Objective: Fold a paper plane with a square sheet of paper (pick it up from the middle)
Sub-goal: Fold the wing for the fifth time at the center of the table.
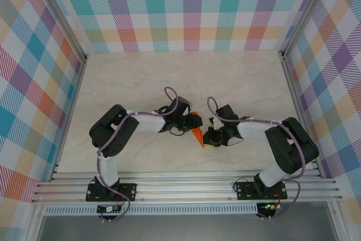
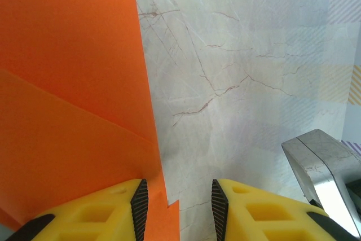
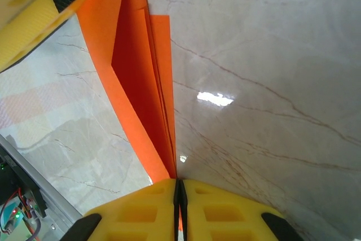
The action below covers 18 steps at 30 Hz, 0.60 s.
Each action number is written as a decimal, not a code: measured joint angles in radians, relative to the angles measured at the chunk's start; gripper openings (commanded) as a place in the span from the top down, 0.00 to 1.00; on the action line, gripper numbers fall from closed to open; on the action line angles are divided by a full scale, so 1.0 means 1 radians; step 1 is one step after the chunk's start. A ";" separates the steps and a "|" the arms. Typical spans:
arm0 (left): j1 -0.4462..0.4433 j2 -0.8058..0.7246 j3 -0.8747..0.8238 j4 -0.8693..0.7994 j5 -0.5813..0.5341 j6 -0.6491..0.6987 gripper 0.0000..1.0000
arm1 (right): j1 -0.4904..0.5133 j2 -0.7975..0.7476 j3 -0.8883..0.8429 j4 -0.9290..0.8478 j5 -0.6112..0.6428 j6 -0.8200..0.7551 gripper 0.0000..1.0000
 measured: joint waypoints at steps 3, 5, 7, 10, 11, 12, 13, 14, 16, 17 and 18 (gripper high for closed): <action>0.000 0.000 0.000 0.000 0.003 0.000 0.62 | 0.001 -0.010 0.003 -0.013 0.009 0.001 0.86; 0.001 0.000 0.000 0.000 0.006 0.000 0.62 | 0.001 -0.043 -0.005 -0.040 0.023 0.002 0.86; 0.001 0.000 0.000 0.000 0.006 0.000 0.62 | 0.001 -0.101 -0.021 -0.069 0.034 0.008 0.87; 0.001 0.000 0.000 0.000 0.006 0.000 0.62 | 0.001 -0.183 -0.023 -0.082 0.043 0.020 0.89; 0.001 0.000 0.000 0.001 0.006 0.000 0.62 | 0.001 -0.200 -0.021 -0.077 0.040 0.028 0.90; 0.001 0.001 0.000 0.001 0.006 0.000 0.62 | 0.001 -0.210 -0.021 -0.064 0.032 0.037 0.91; 0.001 0.001 0.000 0.001 0.007 0.000 0.62 | 0.001 -0.211 -0.021 -0.050 0.022 0.048 0.91; 0.001 0.001 0.000 0.001 0.007 0.000 0.62 | 0.001 -0.205 -0.021 -0.027 0.006 0.062 0.91; 0.001 0.001 0.000 0.001 0.008 0.000 0.62 | 0.001 -0.182 -0.021 0.016 -0.023 0.085 0.92; 0.001 0.001 0.000 0.002 0.009 0.001 0.62 | 0.001 -0.162 -0.019 0.036 -0.036 0.093 0.92; 0.001 0.002 0.000 0.002 0.010 0.002 0.62 | 0.001 -0.137 -0.015 0.051 -0.051 0.101 0.92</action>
